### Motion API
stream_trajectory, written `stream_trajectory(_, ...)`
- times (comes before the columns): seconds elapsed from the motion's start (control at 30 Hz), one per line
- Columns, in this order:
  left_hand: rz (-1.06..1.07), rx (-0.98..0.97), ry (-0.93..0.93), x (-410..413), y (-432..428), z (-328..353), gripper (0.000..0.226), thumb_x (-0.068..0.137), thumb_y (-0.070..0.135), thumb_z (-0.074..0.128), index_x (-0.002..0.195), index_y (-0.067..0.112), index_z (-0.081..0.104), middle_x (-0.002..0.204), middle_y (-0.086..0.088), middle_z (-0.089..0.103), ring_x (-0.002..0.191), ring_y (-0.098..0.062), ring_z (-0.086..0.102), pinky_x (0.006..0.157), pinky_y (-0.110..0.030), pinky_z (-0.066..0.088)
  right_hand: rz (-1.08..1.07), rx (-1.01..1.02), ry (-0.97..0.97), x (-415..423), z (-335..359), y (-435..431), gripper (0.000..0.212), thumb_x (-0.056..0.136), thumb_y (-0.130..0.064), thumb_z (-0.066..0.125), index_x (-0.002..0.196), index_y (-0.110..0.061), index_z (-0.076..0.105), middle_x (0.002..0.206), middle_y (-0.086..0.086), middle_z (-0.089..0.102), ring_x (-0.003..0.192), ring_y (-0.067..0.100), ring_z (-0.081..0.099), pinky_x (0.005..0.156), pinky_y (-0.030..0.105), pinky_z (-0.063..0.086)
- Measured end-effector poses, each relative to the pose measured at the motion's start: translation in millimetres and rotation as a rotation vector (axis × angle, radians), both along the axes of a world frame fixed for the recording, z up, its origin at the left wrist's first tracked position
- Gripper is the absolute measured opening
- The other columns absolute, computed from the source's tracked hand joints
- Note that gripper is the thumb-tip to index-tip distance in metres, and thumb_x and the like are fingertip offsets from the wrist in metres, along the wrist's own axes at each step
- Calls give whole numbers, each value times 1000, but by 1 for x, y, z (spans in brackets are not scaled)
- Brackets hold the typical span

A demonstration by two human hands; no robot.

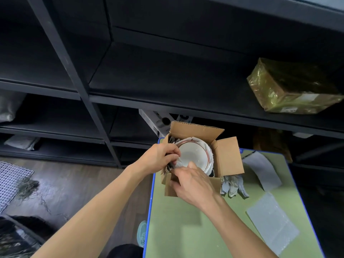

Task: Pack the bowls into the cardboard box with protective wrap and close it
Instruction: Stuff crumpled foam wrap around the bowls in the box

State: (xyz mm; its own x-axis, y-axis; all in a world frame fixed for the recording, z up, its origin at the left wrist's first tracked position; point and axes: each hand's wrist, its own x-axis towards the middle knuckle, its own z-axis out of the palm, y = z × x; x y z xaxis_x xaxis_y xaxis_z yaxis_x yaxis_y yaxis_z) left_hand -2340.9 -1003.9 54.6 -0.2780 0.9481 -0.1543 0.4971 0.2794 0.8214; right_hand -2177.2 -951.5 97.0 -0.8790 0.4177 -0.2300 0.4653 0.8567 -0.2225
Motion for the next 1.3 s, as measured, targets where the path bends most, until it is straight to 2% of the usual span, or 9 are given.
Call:
stream_trajectory(0.1, 9, -12, 4, 1, 0, 2, 12, 97, 20, 58, 97, 27, 67, 77, 10, 72, 76, -4, 67, 77, -29, 55, 2, 32, -16, -7, -1, 0, 25, 96, -39, 50, 95, -17, 62, 98, 3, 67, 100, 27, 48, 69, 33, 27)
stream_trajectory(0.23, 24, -29, 13, 5, -3, 5, 12, 97, 20, 56, 97, 29, 65, 79, 10, 72, 77, -5, 67, 74, -27, 55, 37, 60, -22, -5, -3, 0, 29, 98, -42, 48, 101, -17, 61, 103, 3, 67, 102, 27, 46, 71, 35, 27)
stream_trajectory(0.43, 63, 50, 235, 18, -11, -4, 16, 99, 22, 52, 109, 27, 63, 93, 10, 67, 83, -11, 59, 71, -28, 48, 6, -22, 208, 22, -14, 0, 25, 97, -29, 50, 119, -24, 60, 108, -9, 66, 95, 20, 42, 81, 33, 41)
stream_trajectory(0.57, 149, 198, 373, 35, -28, -21, 24, 97, 18, 51, 116, 26, 62, 103, 10, 64, 94, -13, 55, 76, -32, 51, -33, -116, 306, 43, -21, 7, 35, 97, -23, 53, 131, -28, 58, 125, -19, 61, 108, 11, 47, 90, 25, 45)
stream_trajectory(0.67, 181, 247, 375, 43, -37, -19, 24, 96, 12, 52, 113, 25, 62, 103, 13, 60, 95, -11, 54, 74, -33, 51, -58, -119, 401, 57, -24, 13, 32, 96, -17, 57, 127, -24, 64, 125, -18, 61, 113, 9, 50, 94, 25, 47)
stream_trajectory(0.83, 281, 280, 346, 50, -46, -1, 29, 90, -2, 57, 94, 26, 62, 94, 20, 55, 88, -4, 52, 71, -24, 46, -142, -64, 516, 68, -30, 27, 28, 95, -9, 60, 120, -18, 68, 118, -11, 65, 111, 13, 54, 94, 30, 48)
stream_trajectory(0.97, 360, 208, 336, 54, -46, 7, 26, 93, 6, 57, 93, 32, 60, 89, 27, 56, 88, 0, 51, 70, -19, 44, -168, -44, 511, 74, -39, 30, 29, 94, -8, 59, 120, -17, 68, 120, -9, 63, 113, 15, 54, 96, 31, 48)
stream_trajectory(1.17, 348, 189, 370, 73, -32, 8, 13, 96, 17, 59, 101, 26, 68, 94, 19, 60, 90, -6, 54, 75, -25, 45, -167, -106, 564, 90, -44, 27, 29, 95, -7, 58, 120, -19, 67, 127, -7, 58, 121, 15, 50, 99, 28, 46)
stream_trajectory(1.3, 252, 220, 377, 101, -15, 15, 9, 98, 22, 59, 92, 24, 64, 83, 15, 59, 79, -11, 50, 70, -30, 44, -189, -140, 601, 109, -38, 40, 28, 95, -7, 57, 118, -18, 69, 121, -8, 60, 115, 14, 53, 93, 27, 49)
